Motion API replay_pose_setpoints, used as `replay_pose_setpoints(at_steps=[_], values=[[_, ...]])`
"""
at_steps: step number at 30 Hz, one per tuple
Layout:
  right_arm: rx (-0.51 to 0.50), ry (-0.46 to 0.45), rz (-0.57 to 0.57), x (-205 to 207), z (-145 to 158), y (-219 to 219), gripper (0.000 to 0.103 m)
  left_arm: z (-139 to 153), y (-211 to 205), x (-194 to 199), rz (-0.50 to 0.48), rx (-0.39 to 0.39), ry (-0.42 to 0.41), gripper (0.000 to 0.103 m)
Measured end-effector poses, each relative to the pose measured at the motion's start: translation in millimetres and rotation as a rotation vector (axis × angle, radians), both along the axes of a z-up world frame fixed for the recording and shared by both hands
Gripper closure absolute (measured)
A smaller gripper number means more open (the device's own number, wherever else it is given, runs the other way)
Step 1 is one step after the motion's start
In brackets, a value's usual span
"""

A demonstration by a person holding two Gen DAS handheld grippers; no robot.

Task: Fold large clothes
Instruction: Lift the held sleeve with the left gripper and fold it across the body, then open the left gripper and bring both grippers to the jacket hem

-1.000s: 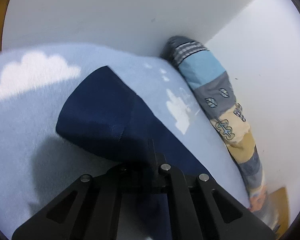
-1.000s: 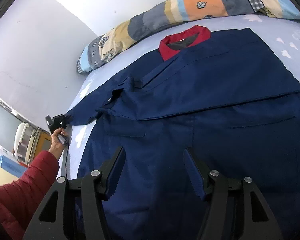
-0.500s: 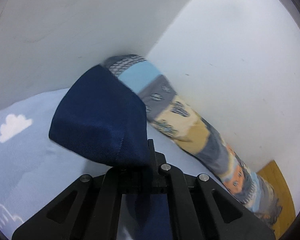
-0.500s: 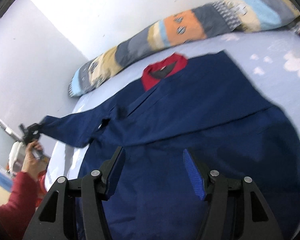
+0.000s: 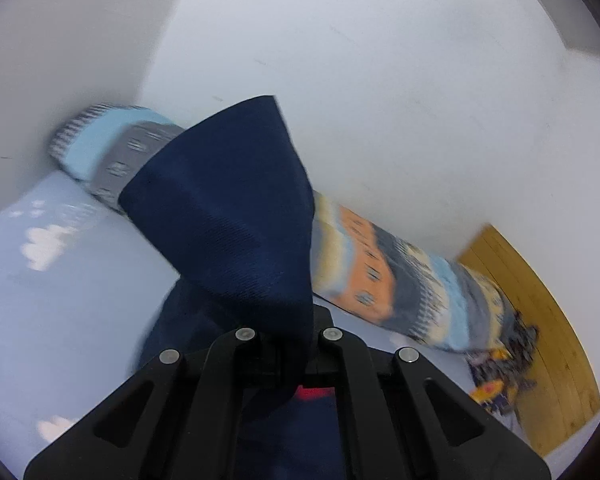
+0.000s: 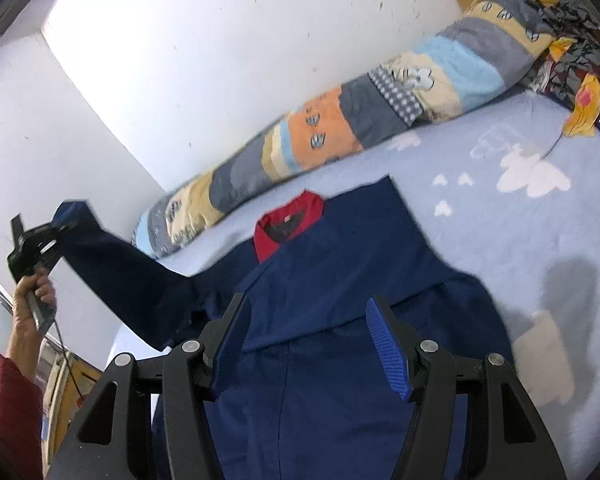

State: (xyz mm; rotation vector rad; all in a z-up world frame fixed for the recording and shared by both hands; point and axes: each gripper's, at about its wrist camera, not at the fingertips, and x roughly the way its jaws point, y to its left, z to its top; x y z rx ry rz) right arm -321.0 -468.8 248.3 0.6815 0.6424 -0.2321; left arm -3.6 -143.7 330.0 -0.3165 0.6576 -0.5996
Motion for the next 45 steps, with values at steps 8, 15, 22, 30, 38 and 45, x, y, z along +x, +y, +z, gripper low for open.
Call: replay_pose_setpoints(at_steps=[8,15,22,30,38,45], values=[[0.043,-0.057,-0.03,-28.3,8.2,-20.7,0.04,-73.4,-168.5,-57.8,-0.185,0.066,0.097,0.101],[0.053,-0.082,-0.035,-42.6,10.8,-31.5,0.04,-193.7,-276.6,-117.4,-0.284,0.295,0.184,0.101],[0.072,-0.091,-0.05,-51.6,12.0,-41.4,0.04,-252.3,-312.0,-160.7,-0.348,0.529,0.142,0.05],[0.108,-0.109,-0.089,-62.3,12.5,-49.1,0.04,-200.4,-285.0,-198.1,-0.485,0.506,-0.024,0.024],[0.119,-0.081,-0.095,-58.5,6.8,-50.4,0.04,-200.4,-150.6,-106.6,-0.119,0.624,0.006,0.023],[0.11,-0.057,-0.077,-50.9,3.0,-46.2,0.04,-266.8,-47.5,-49.5,0.012,0.595,0.3,0.021]])
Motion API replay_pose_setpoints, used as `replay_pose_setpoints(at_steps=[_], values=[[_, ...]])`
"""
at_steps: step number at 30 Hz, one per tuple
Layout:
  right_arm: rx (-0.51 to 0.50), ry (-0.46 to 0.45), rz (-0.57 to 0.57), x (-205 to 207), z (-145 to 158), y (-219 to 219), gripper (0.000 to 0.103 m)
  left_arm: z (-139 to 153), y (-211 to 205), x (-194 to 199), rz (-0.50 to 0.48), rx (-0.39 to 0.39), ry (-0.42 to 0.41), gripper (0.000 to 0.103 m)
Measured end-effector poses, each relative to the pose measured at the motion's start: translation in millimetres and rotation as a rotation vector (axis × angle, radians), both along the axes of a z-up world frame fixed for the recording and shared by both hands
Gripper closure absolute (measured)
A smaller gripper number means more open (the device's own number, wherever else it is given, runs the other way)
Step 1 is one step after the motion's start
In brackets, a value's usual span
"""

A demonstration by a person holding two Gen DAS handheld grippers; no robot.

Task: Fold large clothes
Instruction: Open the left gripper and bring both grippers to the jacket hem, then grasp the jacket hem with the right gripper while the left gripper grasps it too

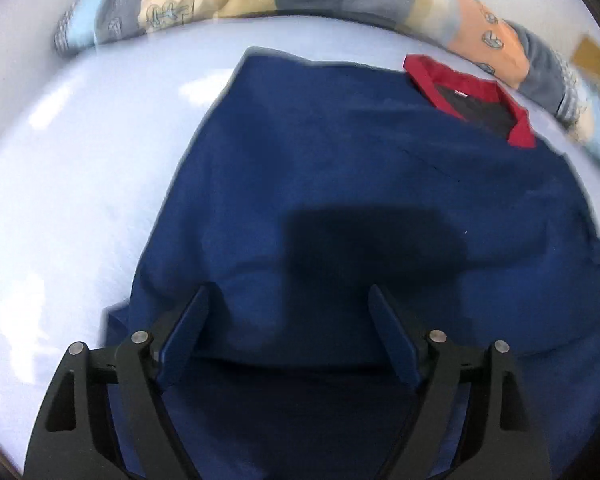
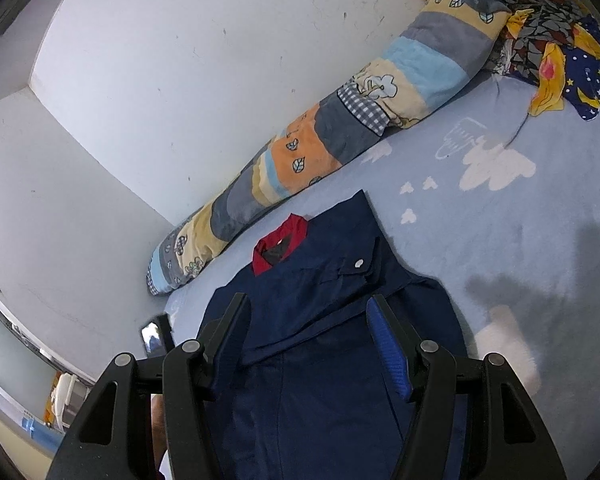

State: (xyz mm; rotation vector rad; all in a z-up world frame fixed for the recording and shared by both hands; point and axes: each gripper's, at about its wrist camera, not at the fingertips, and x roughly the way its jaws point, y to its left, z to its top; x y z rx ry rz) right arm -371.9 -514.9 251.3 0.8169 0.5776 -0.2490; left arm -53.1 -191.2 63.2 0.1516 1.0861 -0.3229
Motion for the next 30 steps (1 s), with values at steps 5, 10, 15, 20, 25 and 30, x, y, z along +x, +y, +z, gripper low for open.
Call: replay_pose_setpoints(at_steps=[5,10,15,20,25,30], values=[[-0.027,0.059,0.014,8.8,-8.4,5.1,0.04,21.5,6.3,-30.1,-0.04,-0.022,-0.029,0.021],[-0.107,0.23,0.105,25.0,-37.4,27.1,0.04,11.6,35.9,-80.1,-0.06,0.001,0.009,0.021],[-0.154,0.429,0.228,32.1,-92.6,67.6,0.041,1.6,72.8,-136.1,-0.071,0.013,0.008,0.019],[-0.289,0.583,0.296,18.6,-127.3,111.8,0.043,2.6,92.4,-192.8,-0.106,0.027,0.012,0.017],[-0.416,0.637,0.312,-13.0,-133.5,152.8,0.041,-6.2,114.0,-231.5,-0.102,0.004,0.037,0.011],[-0.361,0.649,0.28,-62.0,-135.0,168.1,0.041,-7.7,131.6,-246.3,-0.132,-0.004,0.073,0.011]])
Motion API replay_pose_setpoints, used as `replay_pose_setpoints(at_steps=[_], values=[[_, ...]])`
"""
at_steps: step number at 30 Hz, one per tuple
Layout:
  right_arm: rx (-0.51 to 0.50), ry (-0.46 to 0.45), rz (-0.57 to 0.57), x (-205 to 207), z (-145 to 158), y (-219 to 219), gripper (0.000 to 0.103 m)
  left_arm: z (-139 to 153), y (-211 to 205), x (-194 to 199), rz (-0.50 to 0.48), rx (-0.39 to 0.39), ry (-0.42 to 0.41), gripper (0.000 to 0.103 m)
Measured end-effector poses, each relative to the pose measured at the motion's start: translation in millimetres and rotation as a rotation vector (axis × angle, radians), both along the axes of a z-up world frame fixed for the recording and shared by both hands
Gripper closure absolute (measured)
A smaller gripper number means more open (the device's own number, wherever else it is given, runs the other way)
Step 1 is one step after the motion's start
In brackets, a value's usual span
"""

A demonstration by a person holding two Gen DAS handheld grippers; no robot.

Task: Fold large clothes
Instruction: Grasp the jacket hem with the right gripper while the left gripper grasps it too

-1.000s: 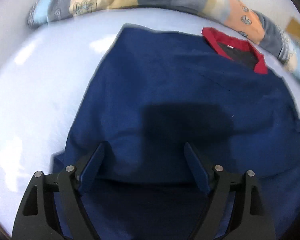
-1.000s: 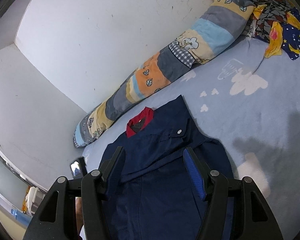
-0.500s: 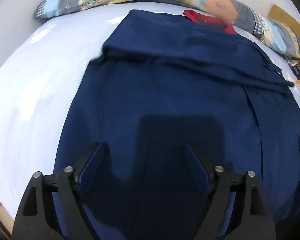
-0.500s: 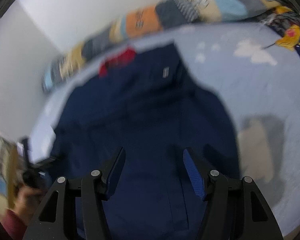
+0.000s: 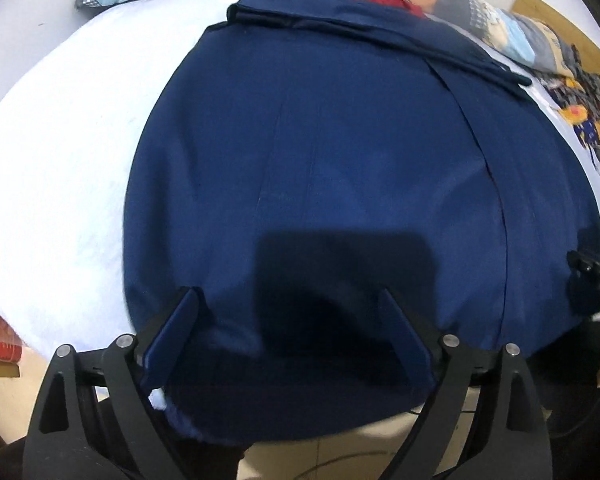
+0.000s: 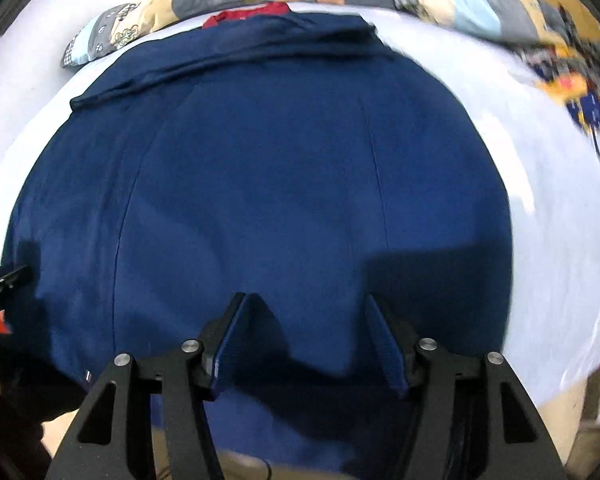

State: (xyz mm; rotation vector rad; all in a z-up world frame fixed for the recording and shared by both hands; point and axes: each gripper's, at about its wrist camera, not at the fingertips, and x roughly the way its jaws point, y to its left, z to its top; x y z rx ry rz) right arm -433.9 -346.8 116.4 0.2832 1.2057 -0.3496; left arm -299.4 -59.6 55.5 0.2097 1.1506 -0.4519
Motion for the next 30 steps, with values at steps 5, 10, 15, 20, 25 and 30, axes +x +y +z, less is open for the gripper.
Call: replay_pose_setpoints(at_steps=[5,10,15,20,25,30], values=[[0.129,-0.018,-0.185,-43.6,3.1,-38.3,0.056,26.7,36.5,-2.6,0.073,-0.075,-0.052,0.012],[0.28,-0.249,-0.429,-95.0,31.2,-88.3,0.054,42.9,102.6,23.0,0.31,-0.239,-0.023,0.011],[0.349,-0.255,-0.591,-114.2,16.4,-112.4,0.052,22.7,125.9,36.5,0.451,-0.343,0.077,0.011],[0.418,-0.211,-0.555,-107.7,-3.7,-105.0,0.052,10.2,125.0,36.7,0.47,-0.353,0.115,0.011],[0.444,-0.16,-0.479,-88.3,-14.6,-85.4,0.053,-5.0,111.9,30.7,0.409,-0.34,0.191,0.012],[0.457,-0.173,-0.455,-85.6,-12.1,-82.1,0.063,-2.3,88.8,13.9,0.224,-0.263,0.162,0.048]])
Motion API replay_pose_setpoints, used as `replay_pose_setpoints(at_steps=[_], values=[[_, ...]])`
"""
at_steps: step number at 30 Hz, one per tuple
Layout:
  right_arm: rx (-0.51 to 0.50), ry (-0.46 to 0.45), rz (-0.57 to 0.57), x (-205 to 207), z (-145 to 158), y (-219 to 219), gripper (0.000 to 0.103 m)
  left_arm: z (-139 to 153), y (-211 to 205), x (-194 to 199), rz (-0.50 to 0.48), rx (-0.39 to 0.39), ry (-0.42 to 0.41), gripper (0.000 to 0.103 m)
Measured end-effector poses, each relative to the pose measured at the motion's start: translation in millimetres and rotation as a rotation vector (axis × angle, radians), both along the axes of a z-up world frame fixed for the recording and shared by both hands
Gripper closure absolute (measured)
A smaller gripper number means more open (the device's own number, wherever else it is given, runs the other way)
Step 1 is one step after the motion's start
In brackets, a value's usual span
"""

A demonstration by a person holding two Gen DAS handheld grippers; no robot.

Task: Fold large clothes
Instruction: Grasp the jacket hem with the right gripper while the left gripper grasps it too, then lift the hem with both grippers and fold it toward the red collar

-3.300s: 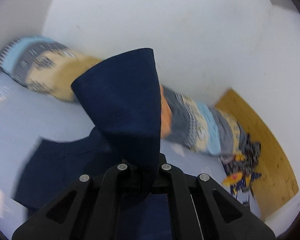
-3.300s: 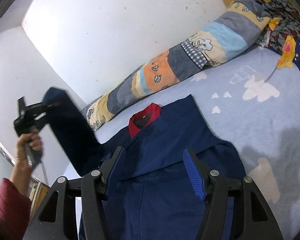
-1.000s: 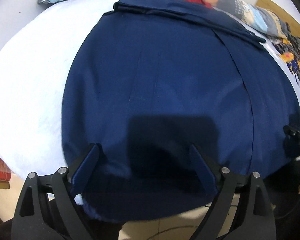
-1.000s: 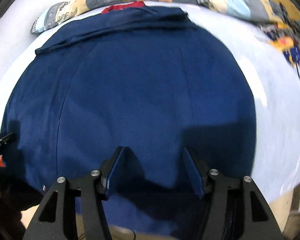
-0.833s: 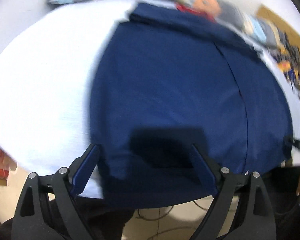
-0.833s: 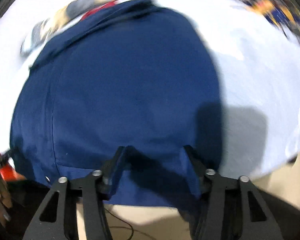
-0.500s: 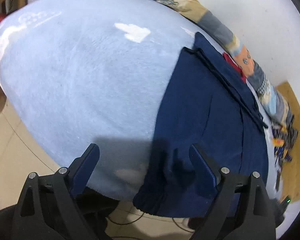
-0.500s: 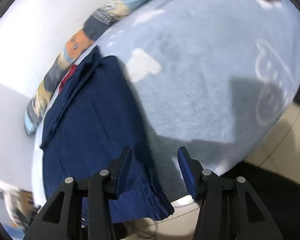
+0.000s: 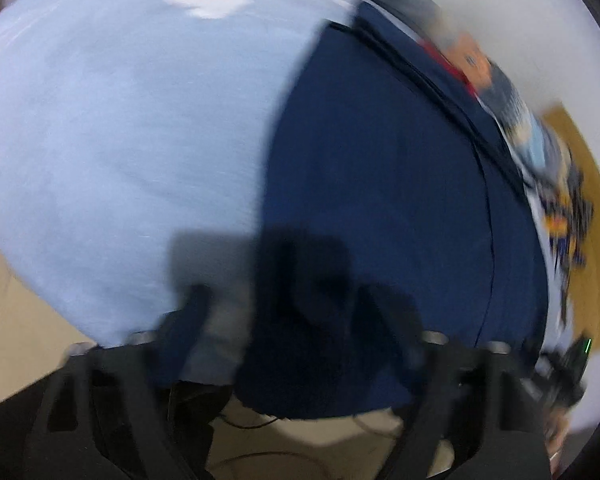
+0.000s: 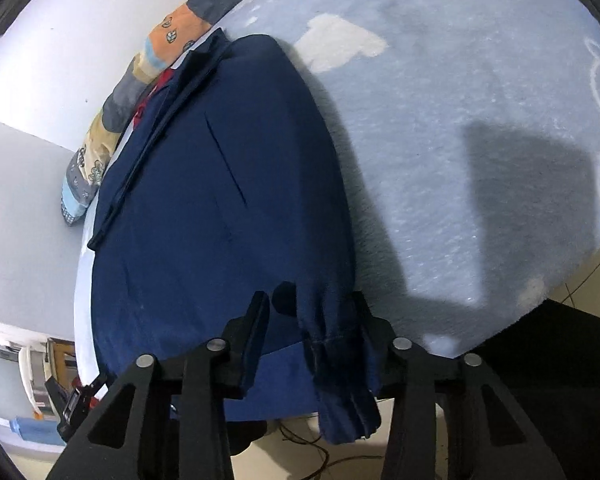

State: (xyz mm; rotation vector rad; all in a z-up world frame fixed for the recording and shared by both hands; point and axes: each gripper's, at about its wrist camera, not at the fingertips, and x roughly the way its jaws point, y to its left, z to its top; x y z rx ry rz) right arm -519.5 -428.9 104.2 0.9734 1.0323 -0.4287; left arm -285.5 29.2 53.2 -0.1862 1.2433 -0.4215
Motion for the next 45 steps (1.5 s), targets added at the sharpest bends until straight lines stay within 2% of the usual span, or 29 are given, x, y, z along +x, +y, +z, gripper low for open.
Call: replay_pose_setpoints(at_steps=[1,2,4,7,10,11,12,13,14,16,17,20,23,25,27,30,32,34,37,39,41,43,45], values=[[0.014,0.0,-0.011,-1.4,-1.8,-1.2,0.063,0.2,-5.6,-4.2,-0.036,0.023,-0.006,0.062],[0.031,0.004,-0.031,-3.9,-5.4,-3.4,0.065,-1.5,-10.4,-6.4,-0.058,0.058,-0.012,0.062],[0.047,-0.003,-0.049,-7.6,-7.6,-5.1,0.065,-3.4,-11.8,-5.9,-0.065,0.076,-0.011,0.062],[0.001,0.004,-0.007,-3.7,-5.9,2.5,0.062,-6.9,-5.5,-1.3,-0.04,0.039,0.02,0.06],[-0.055,-0.012,0.05,1.8,-3.5,12.6,0.051,-5.0,-8.3,-1.9,-0.064,0.015,0.022,0.05],[-0.07,-0.01,0.072,2.9,-2.9,15.6,0.049,-2.1,-11.7,-3.9,-0.082,0.009,0.004,0.05],[-0.088,0.002,0.092,6.0,-2.5,18.7,0.048,1.5,-16.4,-6.6,-0.109,-0.002,-0.017,0.055],[-0.104,0.012,0.107,4.9,-2.0,19.6,0.048,4.1,-17.8,-9.0,-0.126,-0.005,-0.031,0.071],[-0.109,0.015,0.11,6.0,-1.4,19.9,0.051,6.9,-17.0,-12.6,-0.136,0.003,-0.048,0.073],[-0.103,0.029,0.118,7.3,-0.1,20.3,0.083,5.4,-13.6,-13.9,-0.131,-0.001,-0.041,0.073],[-0.105,0.019,0.129,7.8,2.5,20.2,0.087,2.5,-11.5,-11.8,-0.12,0.003,-0.027,0.073],[-0.118,0.015,0.15,7.8,5.5,21.9,0.087,-3.2,-16.7,-6.3,-0.108,0.009,-0.009,0.072],[-0.129,0.07,0.139,5.3,-4.0,19.8,0.086,-3.0,-20.2,-7.3,-0.123,0.015,-0.013,0.062],[-0.09,0.057,0.118,4.2,-5.7,15.8,0.082,-4.2,-27.3,-8.1,-0.158,-0.017,-0.012,0.031],[-0.084,0.058,0.116,5.2,-5.9,16.0,0.081,-3.6,-38.9,-12.1,-0.218,-0.012,-0.023,0.012],[-0.078,0.062,0.112,4.4,-5.0,17.2,0.083,-3.6,-59.5,-24.5,-0.282,0.121,-0.091,0.011],[-0.108,0.068,0.138,6.2,-3.1,21.3,0.087,-0.8,-59.8,-28.4,-0.287,0.162,-0.126,0.027],[-0.129,0.067,0.163,11.7,-1.3,25.5,0.088,6.1,-49.2,-25.6,-0.234,0.141,-0.137,0.073],[-0.107,0.011,0.161,5.0,7.3,24.6,0.089,13.2,-23.8,-18.1,-0.172,0.011,-0.101,0.083],[-0.066,-0.066,0.144,-0.6,14.9,22.0,0.09,24.4,-20.9,-23.0,-0.188,-0.035,-0.137,0.084],[-0.038,-0.143,0.139,-3.7,26.3,20.5,0.09,35.3,-23.6,-28.8,-0.211,-0.058,-0.187,0.084],[-0.027,-0.187,0.143,-4.7,32.3,19.2,0.09,35.1,-27.8,-28.0,-0.219,-0.064,-0.185,0.084],[-0.026,-0.15,0.137,-4.7,26.2,16.7,0.09,27.4,-30.0,-21.2,-0.208,-0.053,-0.155,0.084]])
